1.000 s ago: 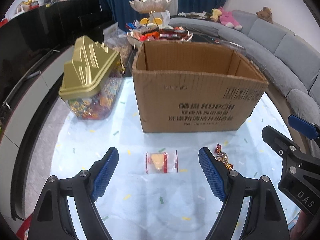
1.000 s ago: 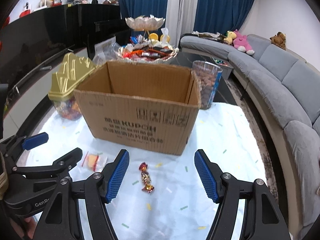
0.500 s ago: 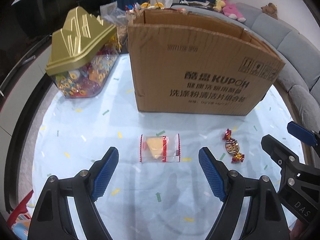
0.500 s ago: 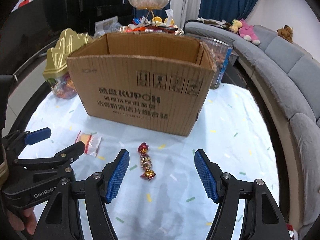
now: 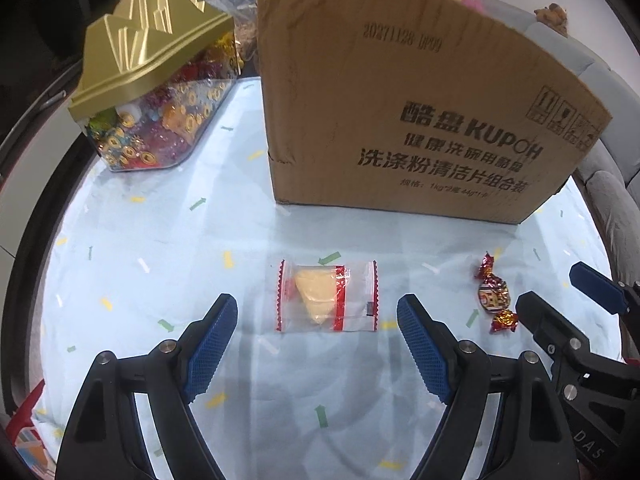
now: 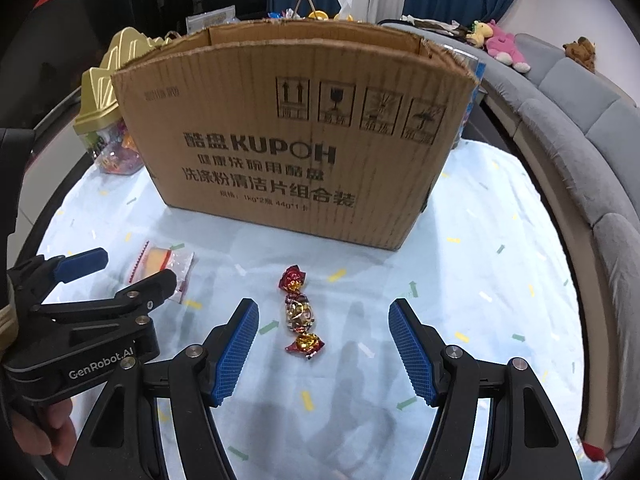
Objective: Organize snacks
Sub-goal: 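Grasp clear cake packet with left gripper while right gripper grasps red-gold wrapped sweet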
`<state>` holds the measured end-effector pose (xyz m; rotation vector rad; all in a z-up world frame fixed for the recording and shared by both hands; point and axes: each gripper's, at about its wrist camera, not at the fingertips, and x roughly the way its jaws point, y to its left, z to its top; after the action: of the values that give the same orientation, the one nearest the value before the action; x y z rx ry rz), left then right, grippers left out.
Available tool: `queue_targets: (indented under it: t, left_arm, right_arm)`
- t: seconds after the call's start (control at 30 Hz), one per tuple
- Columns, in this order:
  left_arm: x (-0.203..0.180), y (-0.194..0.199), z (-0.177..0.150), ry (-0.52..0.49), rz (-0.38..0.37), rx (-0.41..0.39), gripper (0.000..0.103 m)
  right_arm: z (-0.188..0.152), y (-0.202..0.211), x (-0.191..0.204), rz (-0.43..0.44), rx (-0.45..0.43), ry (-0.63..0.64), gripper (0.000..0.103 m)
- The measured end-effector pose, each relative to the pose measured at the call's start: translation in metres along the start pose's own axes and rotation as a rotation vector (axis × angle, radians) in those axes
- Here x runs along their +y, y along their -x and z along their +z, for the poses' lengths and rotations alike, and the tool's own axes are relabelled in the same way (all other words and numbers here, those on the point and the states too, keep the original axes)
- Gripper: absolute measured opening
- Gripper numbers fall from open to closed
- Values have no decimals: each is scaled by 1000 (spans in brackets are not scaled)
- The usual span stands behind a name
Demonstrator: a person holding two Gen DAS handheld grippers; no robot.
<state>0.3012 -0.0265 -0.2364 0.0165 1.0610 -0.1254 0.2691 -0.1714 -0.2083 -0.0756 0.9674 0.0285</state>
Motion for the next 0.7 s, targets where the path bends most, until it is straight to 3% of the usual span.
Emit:
queue_targets:
  t: [0.47, 0.7]
  left_arm:
    - [10, -36, 7, 11, 2, 31, 80]
    - [9, -42, 12, -11, 22, 0, 77]
  right_arm:
    - [-1, -33, 5, 14, 46, -14, 69]
    - [-2, -53, 9, 25, 73, -25, 69]
